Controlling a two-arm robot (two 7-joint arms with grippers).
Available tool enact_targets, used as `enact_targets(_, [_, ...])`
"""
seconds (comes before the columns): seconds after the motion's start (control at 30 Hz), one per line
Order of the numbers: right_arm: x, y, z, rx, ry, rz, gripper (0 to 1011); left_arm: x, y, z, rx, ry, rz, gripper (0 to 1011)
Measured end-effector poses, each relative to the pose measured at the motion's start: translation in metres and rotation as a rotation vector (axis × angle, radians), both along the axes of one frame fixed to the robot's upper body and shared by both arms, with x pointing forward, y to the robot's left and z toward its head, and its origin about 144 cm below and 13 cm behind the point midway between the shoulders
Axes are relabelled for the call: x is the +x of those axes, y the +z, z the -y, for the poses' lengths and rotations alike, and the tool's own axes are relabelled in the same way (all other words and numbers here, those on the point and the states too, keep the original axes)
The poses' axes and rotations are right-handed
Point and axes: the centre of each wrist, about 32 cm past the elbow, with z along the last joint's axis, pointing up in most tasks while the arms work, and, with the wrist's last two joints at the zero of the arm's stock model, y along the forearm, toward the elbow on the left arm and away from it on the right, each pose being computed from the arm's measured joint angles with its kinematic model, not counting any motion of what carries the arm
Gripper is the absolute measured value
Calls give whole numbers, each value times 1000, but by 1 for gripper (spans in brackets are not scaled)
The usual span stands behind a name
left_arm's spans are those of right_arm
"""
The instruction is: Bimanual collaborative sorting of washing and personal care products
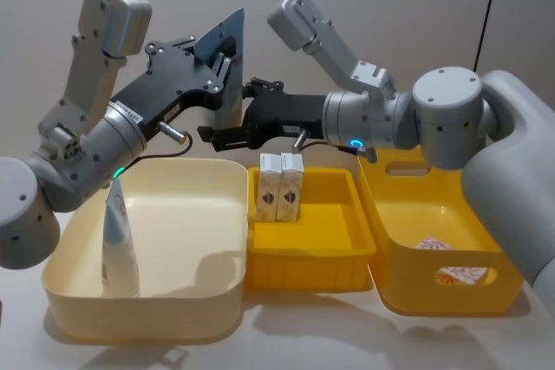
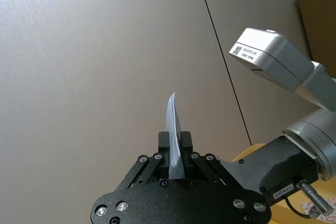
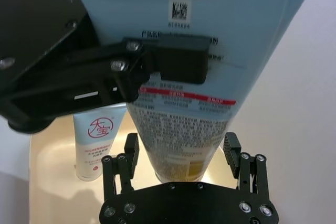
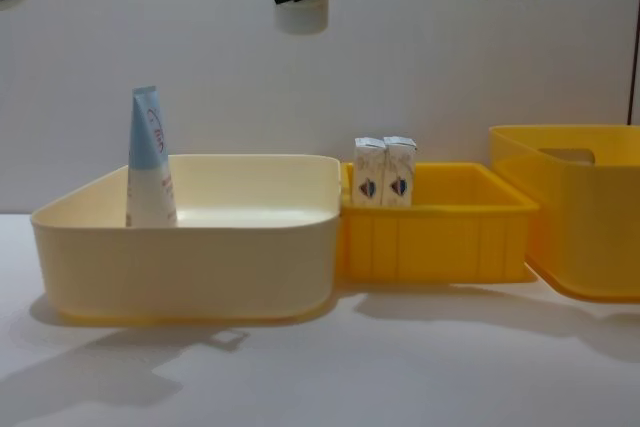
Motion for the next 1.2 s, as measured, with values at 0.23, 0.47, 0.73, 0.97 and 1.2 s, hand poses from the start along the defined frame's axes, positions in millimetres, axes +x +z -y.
enact_targets(0.23, [1, 1, -4, 12, -2, 4, 991, -1, -1, 0, 0, -1, -2, 125])
enact_targets(0.47, [2, 2, -6, 19, -3, 6, 836, -1, -1, 1, -1, -2, -2, 124])
enact_targets(0.73, [2, 3, -8, 22, -3, 7, 672, -1, -1, 1, -2, -1, -2, 125])
enact_targets(0.97, [2, 3, -8, 25, -4, 9, 619, -1, -1, 1, -2, -1, -2, 125])
enact_targets(1.2, [2, 3, -9, 26, -4, 9, 586, -1, -1, 1, -2, -1, -3, 124])
